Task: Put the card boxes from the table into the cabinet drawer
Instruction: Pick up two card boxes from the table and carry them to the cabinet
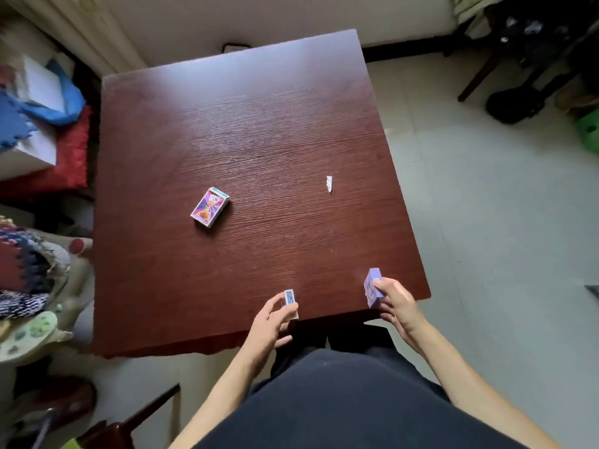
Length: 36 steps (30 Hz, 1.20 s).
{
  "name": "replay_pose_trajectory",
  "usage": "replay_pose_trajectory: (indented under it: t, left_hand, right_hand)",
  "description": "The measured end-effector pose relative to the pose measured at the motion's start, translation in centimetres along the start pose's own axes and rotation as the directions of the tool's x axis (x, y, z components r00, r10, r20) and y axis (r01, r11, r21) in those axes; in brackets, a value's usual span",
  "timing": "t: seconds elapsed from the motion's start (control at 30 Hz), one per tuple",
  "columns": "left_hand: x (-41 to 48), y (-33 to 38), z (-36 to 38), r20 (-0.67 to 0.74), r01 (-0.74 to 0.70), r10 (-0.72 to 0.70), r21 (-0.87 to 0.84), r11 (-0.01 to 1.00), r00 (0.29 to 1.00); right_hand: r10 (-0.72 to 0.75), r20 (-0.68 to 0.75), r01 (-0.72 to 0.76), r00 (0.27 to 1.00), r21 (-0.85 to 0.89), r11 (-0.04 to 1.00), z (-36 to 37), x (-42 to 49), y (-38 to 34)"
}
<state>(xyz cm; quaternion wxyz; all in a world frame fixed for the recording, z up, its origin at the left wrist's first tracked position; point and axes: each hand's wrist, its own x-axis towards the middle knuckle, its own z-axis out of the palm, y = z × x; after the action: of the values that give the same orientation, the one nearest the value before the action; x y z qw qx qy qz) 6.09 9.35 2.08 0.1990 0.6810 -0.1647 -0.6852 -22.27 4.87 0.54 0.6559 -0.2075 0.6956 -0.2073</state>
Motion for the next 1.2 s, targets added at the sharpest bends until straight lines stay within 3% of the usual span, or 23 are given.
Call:
replay_pose_trajectory:
  t: [0.1, 0.37, 0.57, 0.7, 0.87, 1.03, 1.2]
  left_hand:
    - [-0.6, -1.4, -0.8, 0.099, 0.077, -0.071, -0.063, 0.995, 0.993]
    - [0.9, -0.4, -0.1, 0.269, 0.014, -0.065, 0.187, 0.982, 0.961]
    - [1.5, 1.4, 6.3, 0.388, -0.048, -0.122, 0.4, 0.915, 0.913]
    - [0.3, 0.7, 11.7, 0.466, -0.134, -0.201, 0.591, 0.795, 0.862]
    - [-0.9, -1.8, 19.4, 0.483, -0.216, -0.276, 0.737, 0.641, 0.831]
    - [-2.6, -6.6, 28.0, 0.463, -0.23, -0.29, 0.78, 0.583, 0.838]
    - [-5.9, -10.7, 35.8, 0.494, -0.262, -0.279, 0.767, 0.585, 0.823]
  right_hand:
    - [0.058, -0.03, -0.053, 0.998, 0.13, 0.99, -1.7, -2.3, 3.2]
    - [0.134, -0.229, -0.033, 0.964, 0.398, 0.917, -4.3, -8.7, 10.3]
    - [0.253, -0.338, 0.083, 0.906, 0.73, 0.678, -5.4, -12.5, 18.2]
    - [0.33, -0.37, 0.184, 0.869, 0.859, 0.478, -7.0, -15.7, 23.1]
    - [0.398, -0.412, 0.332, 0.82, 0.908, 0.256, -9.6, -19.2, 29.1]
    - [0.47, -0.428, 0.397, 0.772, 0.902, 0.17, -12.9, -22.6, 35.3]
    - [0.533, -0.41, 0.443, 0.741, 0.894, 0.071, -17.5, -24.9, 39.5]
